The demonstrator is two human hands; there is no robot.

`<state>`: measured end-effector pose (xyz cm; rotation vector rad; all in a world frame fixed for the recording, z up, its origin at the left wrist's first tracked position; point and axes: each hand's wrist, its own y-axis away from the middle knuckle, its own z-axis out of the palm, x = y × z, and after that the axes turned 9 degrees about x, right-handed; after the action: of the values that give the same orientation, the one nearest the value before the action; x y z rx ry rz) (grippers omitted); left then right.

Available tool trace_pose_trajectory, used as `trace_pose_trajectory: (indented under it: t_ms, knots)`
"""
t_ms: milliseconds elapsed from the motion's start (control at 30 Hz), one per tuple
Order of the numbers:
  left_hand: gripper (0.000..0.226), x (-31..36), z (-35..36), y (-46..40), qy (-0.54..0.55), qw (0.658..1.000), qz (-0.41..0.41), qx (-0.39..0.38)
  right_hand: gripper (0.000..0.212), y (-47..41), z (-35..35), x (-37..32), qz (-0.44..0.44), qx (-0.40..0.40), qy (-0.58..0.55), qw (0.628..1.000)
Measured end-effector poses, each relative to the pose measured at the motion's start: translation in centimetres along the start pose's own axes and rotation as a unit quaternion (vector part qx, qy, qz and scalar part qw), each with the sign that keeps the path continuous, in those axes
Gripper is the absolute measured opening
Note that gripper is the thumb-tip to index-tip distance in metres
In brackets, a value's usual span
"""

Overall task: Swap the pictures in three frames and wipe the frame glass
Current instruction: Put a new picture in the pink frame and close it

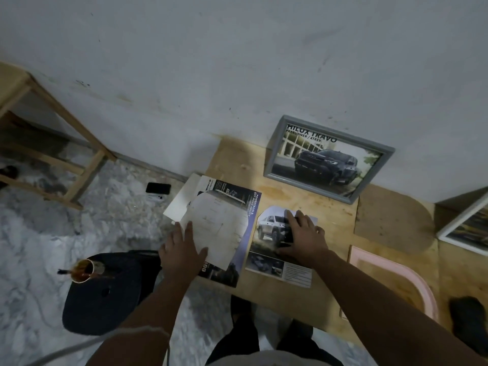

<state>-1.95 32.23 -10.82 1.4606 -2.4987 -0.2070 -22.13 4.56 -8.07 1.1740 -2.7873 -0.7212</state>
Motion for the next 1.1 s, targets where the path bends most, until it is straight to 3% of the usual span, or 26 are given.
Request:
trace_pose_trajectory:
  t_ms: [333, 467, 1100]
  knots:
    - [0.067, -0.3, -0.8, -0.1, 0.036, 0.997, -0.022, 0.063, 0.137, -0.9, -0.8, -0.9, 0.017, -0.002, 0.028, 0.999]
    - [0.057, -0.3, -1.1, 0.2, 0.038, 0.998, -0.027, 0.051, 0.138, -1.2, -1.1, -1.1, 0.016, 0.001, 0.036, 0.999]
    - [0.050, -0.5, -0.9, 0.3, -0.002, 0.998, 0.034, 0.048, 0.141, -0.6, -0.8, -0.8, 0.016, 0.055, 0.017, 0.998]
